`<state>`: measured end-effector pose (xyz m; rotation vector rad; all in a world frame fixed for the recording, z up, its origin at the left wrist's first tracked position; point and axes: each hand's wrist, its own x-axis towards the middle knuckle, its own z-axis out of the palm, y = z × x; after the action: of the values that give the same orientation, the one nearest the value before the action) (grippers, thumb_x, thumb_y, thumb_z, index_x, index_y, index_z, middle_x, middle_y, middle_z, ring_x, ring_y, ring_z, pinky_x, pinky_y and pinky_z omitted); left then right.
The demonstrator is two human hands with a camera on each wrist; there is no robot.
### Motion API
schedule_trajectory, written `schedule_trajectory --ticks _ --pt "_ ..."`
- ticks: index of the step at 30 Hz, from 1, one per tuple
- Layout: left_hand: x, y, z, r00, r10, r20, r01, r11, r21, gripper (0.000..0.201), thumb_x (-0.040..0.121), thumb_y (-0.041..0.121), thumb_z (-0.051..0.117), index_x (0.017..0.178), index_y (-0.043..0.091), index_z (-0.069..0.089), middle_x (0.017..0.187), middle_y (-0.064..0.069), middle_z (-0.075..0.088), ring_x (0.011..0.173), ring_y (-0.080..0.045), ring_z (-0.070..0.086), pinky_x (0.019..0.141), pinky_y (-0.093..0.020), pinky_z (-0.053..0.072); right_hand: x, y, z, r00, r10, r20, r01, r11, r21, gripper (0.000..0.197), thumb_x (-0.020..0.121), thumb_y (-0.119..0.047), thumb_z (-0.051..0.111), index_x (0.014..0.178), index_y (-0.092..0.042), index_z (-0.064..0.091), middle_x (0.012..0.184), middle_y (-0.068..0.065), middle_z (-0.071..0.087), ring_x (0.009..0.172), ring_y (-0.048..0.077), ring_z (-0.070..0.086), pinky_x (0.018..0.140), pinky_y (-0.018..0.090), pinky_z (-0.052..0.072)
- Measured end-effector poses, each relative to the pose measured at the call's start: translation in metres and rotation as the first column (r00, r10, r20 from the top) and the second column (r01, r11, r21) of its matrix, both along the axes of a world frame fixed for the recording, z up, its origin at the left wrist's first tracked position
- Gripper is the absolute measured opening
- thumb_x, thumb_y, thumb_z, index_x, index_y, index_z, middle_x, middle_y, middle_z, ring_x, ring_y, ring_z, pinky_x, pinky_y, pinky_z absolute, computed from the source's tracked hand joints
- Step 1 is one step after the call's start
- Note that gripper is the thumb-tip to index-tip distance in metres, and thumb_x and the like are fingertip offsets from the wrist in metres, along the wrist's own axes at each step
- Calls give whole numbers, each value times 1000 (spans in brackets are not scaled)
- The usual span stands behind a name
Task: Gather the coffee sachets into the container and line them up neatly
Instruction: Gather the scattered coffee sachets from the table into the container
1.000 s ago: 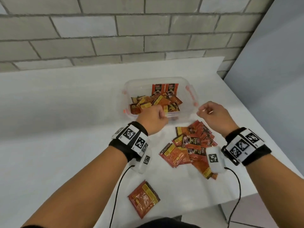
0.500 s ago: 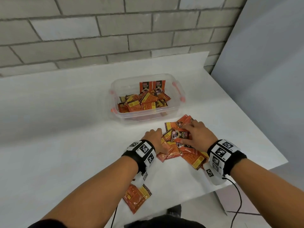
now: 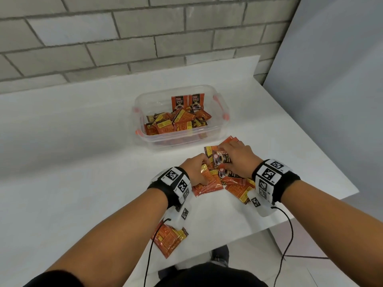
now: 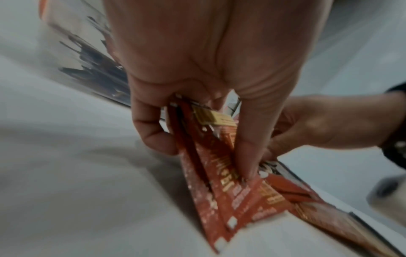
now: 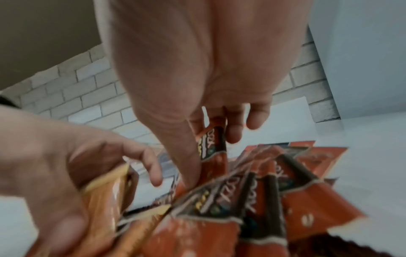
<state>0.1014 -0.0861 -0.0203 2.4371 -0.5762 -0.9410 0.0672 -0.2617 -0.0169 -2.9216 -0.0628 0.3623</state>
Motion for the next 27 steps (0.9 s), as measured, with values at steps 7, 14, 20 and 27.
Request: schedule_trajectory --ticks 7,14,20,27 --pt "-5 -10 -6 998 -19 52 17 999 39 72 76 17 78 135 13 39 127 -11 53 102 -22 53 74 -25 40 -22 -26 18 972 -207 -116 235 905 356 52 83 -18 69 128 -11 43 119 7 55 106 22 54 88 32 45" --pt "-6 -11 -9 990 -44 135 29 993 111 70 74 22 79 132 9 42 126 -12 37 111 -26 45 83 -31 45 -45 -28 -6 983 -152 -107 171 965 199 70 75 -45 73 133 -23 41 125 2 50 115 22 48 96 35 44" --pt "-8 -8 -8 984 -33 173 21 997 69 64 76 17 76 128 7 40 117 -11 47 105 -24 44 76 -28 39 -51 -17 -15 995 -92 25 92 996 21 67 81 -44 67 138 -22 40 128 8 42 117 24 38 96 33 39" --pt "-8 6 -4 993 49 109 -46 998 -31 59 79 13 74 125 9 38 92 -6 50 78 -21 51 58 -28 41 -57 -13 -17 988 -86 127 87 996 2 62 78 -41 70 129 -17 45 126 4 44 112 24 41 91 35 39"
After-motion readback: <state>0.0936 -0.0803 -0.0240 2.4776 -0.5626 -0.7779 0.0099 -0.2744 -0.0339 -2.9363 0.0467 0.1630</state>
